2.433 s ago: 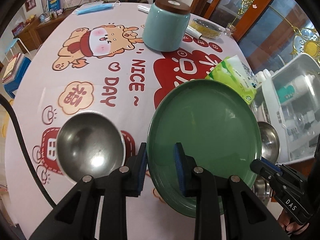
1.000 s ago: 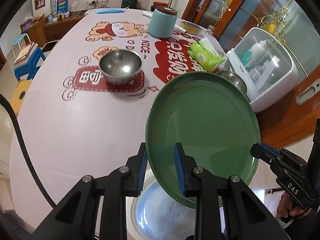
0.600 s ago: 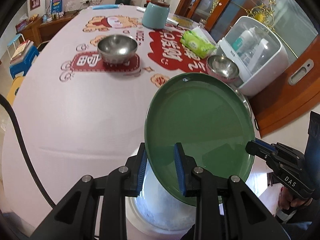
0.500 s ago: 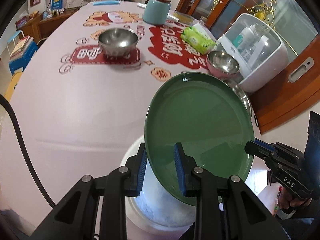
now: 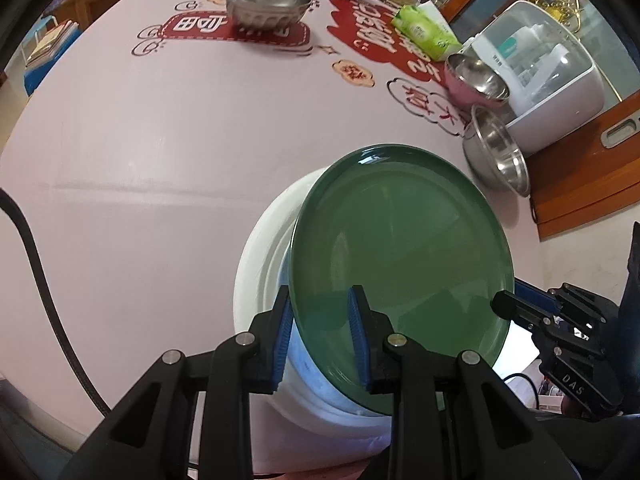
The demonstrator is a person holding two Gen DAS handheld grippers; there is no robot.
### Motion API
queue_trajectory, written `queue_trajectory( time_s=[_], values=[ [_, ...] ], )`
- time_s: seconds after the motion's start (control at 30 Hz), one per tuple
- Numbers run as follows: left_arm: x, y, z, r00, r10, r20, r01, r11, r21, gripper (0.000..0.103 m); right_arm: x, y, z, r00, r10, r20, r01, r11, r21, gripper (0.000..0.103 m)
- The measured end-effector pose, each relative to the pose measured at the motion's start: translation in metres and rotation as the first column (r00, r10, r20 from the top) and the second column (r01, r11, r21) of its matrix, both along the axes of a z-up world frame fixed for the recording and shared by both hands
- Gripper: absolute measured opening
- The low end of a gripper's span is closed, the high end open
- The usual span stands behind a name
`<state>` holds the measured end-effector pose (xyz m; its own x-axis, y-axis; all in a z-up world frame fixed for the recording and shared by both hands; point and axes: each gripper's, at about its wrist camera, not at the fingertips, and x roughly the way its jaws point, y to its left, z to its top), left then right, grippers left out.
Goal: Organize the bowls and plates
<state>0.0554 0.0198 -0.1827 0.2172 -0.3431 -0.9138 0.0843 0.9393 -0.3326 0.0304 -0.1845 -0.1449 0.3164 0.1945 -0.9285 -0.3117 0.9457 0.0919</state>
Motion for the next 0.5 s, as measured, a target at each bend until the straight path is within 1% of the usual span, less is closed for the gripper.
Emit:
queue_trajectory(
  time_s=[0.13,0.23,0.5],
  values=[
    [-0.002,0.001,-0.006,1.0,-0.009,-0.019,0.009,1.0,-0.006,0.026,-0.002,0.003,-0.006,1.0,0.007,-0.018,-0.008,1.0,-0.028,0.02],
    [-0.003,0.0,-0.007,0.999,-0.026,-0.021,0.026,1.0,-0.01,0.026,-0.003,0.004,-0.009,1.0,0.002,-0.029,-0.003,0.999,-0.038,0.022],
    [-0.001,-0.003,-0.006,0.998,-0.063,-0.023,0.063,0.998,-0.001,0.031,-0.006,0.008,-0.015,0.999,0.001,-0.045,-0.005,0.997,-0.074,0.023]
  ],
)
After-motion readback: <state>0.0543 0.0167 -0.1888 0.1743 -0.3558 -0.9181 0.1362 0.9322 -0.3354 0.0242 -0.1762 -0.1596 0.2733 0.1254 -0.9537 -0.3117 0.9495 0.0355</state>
